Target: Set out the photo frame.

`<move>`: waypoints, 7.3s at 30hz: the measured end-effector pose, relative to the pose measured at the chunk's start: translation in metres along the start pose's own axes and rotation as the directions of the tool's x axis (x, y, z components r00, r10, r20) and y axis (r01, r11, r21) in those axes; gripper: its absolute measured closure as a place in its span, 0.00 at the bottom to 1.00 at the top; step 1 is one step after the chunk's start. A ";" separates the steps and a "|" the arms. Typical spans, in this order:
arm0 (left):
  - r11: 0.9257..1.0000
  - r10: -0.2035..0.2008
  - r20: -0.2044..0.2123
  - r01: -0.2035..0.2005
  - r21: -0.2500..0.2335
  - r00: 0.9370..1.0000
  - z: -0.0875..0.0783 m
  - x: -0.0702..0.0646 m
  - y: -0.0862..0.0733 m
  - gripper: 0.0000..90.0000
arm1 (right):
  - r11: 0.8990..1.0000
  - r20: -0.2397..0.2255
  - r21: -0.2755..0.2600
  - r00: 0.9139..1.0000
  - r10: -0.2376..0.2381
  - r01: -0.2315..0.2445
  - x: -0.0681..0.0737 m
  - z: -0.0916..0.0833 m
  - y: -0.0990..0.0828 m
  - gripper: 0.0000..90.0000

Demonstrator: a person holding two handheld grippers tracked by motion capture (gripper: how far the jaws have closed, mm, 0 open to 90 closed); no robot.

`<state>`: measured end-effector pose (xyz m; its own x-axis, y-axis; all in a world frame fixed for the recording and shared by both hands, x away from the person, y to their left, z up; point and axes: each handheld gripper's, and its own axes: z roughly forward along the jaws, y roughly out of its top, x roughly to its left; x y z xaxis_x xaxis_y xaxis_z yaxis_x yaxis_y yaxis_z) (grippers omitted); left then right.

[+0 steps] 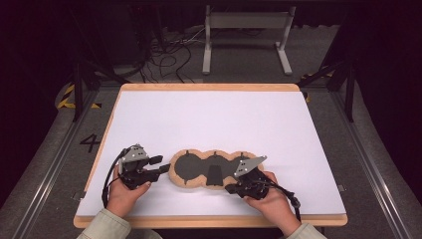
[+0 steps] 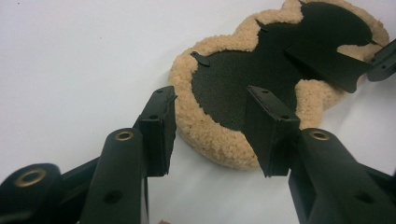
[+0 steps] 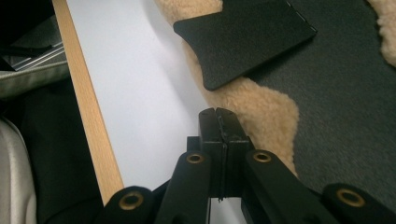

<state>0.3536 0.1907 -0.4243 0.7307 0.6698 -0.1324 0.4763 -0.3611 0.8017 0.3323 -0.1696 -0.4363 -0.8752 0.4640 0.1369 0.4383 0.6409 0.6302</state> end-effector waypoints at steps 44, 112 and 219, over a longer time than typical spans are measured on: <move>0.995 -0.079 -0.015 0.080 0.052 0.997 0.008 0.002 0.003 0.48 | 0.986 0.164 -0.146 0.981 0.104 -0.080 -0.024 -0.055 0.000 0.77; 0.950 -0.146 0.086 0.116 0.289 0.985 0.051 -0.015 -0.001 0.12 | 0.956 0.129 0.160 0.965 0.227 -0.246 -0.049 -0.041 -0.035 0.16; 1.000 0.008 -0.164 -0.009 -0.004 0.986 0.020 -0.001 0.018 1.00 | 0.991 0.373 -0.093 0.919 0.126 -0.098 -0.029 -0.071 -0.041 1.00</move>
<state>0.3718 0.1704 -0.4216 0.6446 0.7640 -0.0284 0.4676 -0.3646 0.8052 0.3250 -0.2532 -0.4119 -0.6729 0.7354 -0.0796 0.5014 0.5325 0.6819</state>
